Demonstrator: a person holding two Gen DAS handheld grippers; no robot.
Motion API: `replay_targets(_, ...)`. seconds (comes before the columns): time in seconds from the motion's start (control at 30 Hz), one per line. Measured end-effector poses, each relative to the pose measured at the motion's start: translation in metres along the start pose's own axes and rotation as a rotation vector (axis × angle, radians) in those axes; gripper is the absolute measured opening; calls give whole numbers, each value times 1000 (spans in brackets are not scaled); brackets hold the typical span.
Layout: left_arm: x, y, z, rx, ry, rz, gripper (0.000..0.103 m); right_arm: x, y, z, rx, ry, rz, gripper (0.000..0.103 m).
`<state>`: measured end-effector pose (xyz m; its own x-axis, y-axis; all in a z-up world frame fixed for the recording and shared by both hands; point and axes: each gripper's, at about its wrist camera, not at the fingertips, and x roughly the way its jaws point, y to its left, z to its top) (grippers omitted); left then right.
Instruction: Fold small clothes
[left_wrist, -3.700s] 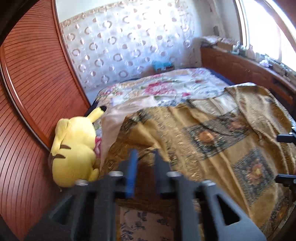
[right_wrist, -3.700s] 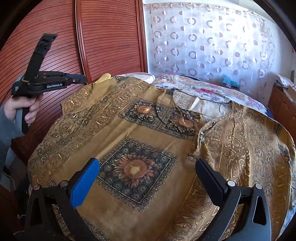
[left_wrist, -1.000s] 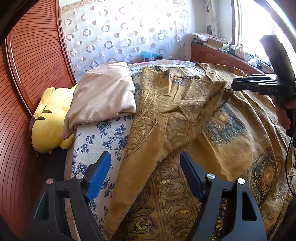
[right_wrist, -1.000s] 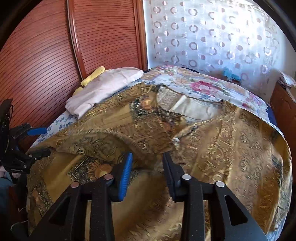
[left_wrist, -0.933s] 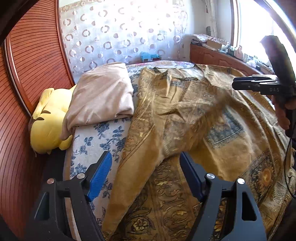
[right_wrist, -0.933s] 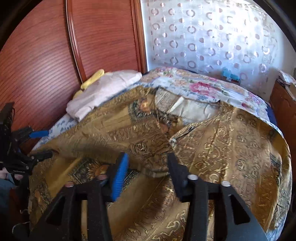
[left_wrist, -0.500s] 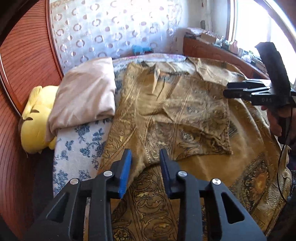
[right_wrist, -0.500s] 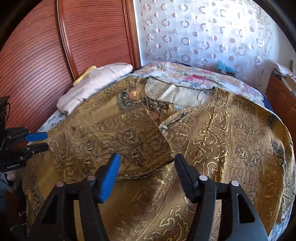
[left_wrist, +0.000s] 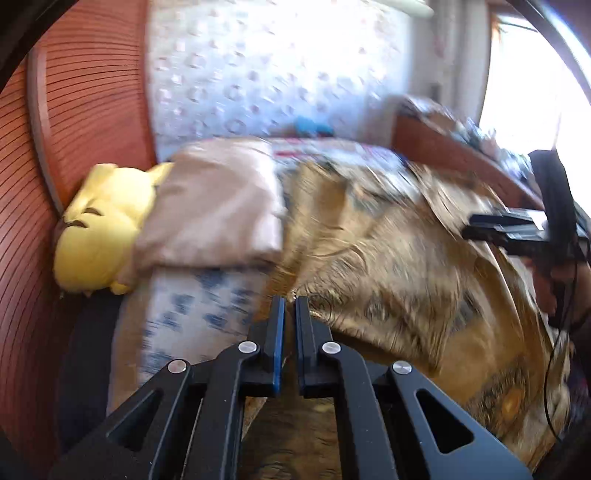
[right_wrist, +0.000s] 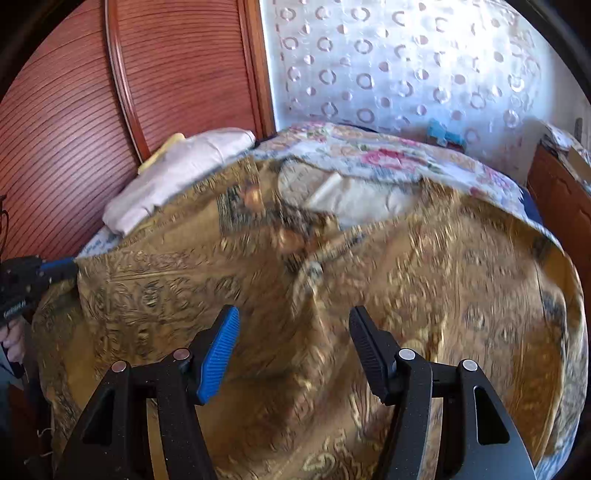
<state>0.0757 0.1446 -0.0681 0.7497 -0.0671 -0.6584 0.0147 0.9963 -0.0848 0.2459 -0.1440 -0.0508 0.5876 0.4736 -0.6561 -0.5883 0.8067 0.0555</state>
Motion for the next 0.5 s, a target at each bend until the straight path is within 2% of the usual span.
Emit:
replay_targets(0.1, 0, 17, 0, -43, 5, 4, 7, 1, 3, 20, -9, -27, 57, 64)
replay_targets(0.2, 1, 20, -3, -41, 8, 13, 7, 14, 7, 45, 1, -38, 150, 64)
replay_targets(0.33, 1, 22, -5, -54, 2, 2, 7, 57, 12, 73, 11, 19, 204, 64)
replay_targets(0.5, 6, 23, -6, -47, 9, 2, 7, 102, 8, 90, 58, 67, 241, 64)
